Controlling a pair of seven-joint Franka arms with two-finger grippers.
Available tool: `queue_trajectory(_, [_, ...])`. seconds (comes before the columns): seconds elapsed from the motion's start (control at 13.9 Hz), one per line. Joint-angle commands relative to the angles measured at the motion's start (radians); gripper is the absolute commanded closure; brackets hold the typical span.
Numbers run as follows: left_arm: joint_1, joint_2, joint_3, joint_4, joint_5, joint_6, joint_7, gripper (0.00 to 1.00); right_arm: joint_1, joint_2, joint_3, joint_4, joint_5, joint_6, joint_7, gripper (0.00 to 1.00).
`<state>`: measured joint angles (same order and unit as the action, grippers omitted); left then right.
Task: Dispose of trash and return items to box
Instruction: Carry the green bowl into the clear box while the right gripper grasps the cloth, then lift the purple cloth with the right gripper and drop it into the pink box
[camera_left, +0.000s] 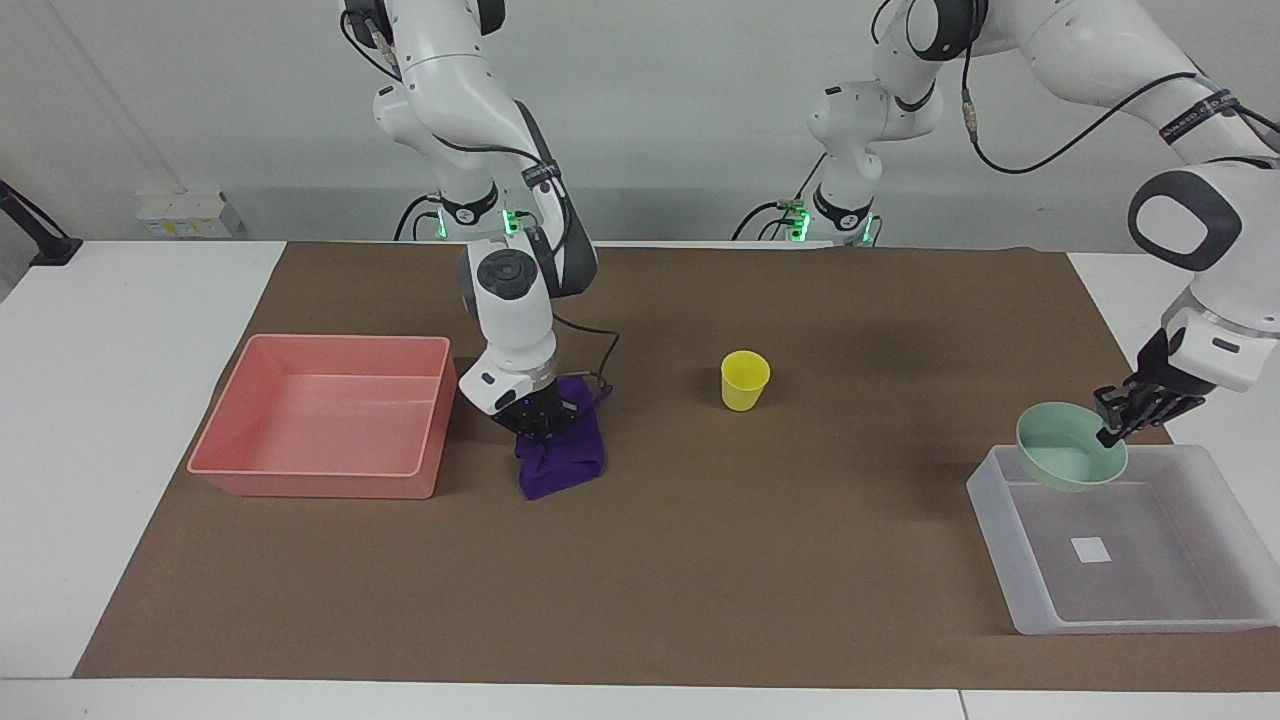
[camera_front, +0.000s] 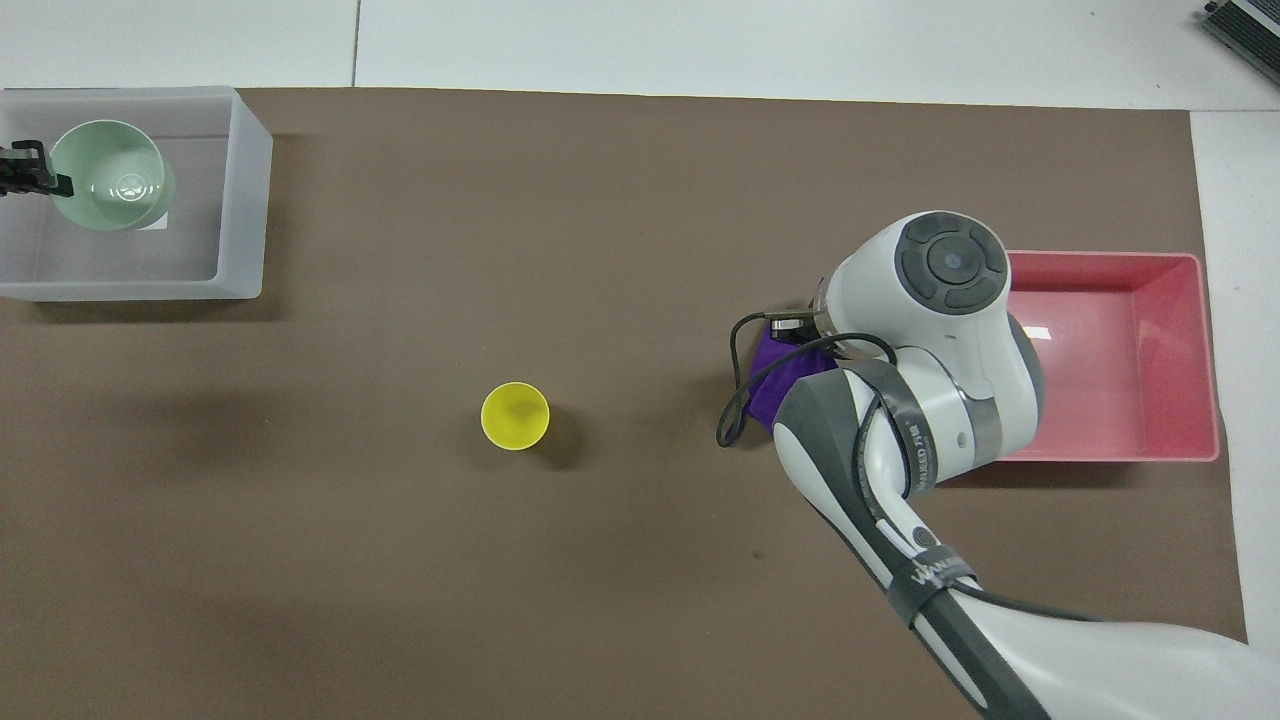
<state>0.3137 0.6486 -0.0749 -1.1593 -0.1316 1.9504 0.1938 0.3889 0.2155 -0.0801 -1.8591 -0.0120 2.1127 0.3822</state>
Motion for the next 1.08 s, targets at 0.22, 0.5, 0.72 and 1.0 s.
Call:
queue_trajectory(0.22, [0.004,0.098,-0.008,0.107,0.096,0.054,0.032,1.0,-0.07,-0.065,0.003,0.191,0.04,-0.282,0.011,1.0])
queue_trajectory(0.5, [-0.002,0.086,-0.008,0.012,0.142,0.136,0.032,1.0,-0.189,-0.093,0.002,0.274,0.026,-0.344,-0.069,1.0])
queue_trajectory(0.72, [-0.01,0.078,-0.008,-0.065,0.178,0.211,0.032,1.0,-0.289,-0.096,0.002,0.276,0.021,-0.326,-0.213,1.0])
queue_trajectory(1.0, [-0.004,0.065,-0.009,-0.092,0.176,0.203,0.036,1.0,-0.416,-0.16,0.002,0.1,0.021,-0.208,-0.416,1.0])
